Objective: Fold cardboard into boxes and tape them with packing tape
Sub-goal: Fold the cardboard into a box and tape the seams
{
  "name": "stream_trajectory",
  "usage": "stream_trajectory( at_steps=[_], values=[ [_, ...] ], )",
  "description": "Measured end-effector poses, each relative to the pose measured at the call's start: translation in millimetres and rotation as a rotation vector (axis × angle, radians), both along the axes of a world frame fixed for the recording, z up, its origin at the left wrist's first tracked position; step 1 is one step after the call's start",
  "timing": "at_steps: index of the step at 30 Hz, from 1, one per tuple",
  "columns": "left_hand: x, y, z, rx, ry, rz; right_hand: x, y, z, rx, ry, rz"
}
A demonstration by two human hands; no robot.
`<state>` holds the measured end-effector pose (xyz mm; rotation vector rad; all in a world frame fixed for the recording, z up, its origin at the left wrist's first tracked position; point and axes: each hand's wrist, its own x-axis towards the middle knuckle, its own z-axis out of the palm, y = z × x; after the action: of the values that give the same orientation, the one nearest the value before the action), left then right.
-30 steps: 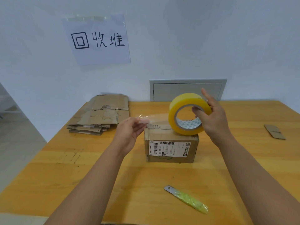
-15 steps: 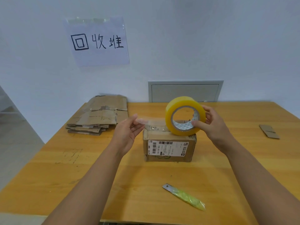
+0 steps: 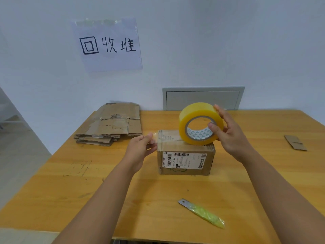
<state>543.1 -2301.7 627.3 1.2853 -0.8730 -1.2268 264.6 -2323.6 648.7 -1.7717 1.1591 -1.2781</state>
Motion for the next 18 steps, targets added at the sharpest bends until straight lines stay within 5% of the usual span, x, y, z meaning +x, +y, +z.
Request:
stream_trajectory(
  at_steps=[8, 18],
  values=[
    [-2, -6, -12, 0.026, 0.013, -0.016, 1, -5, -1, -0.021, 0.047, 0.002],
    [-7, -5, -19, 0.122, -0.821, -0.022, 4, -2, -8, -0.039, 0.041, -0.039]
  ],
)
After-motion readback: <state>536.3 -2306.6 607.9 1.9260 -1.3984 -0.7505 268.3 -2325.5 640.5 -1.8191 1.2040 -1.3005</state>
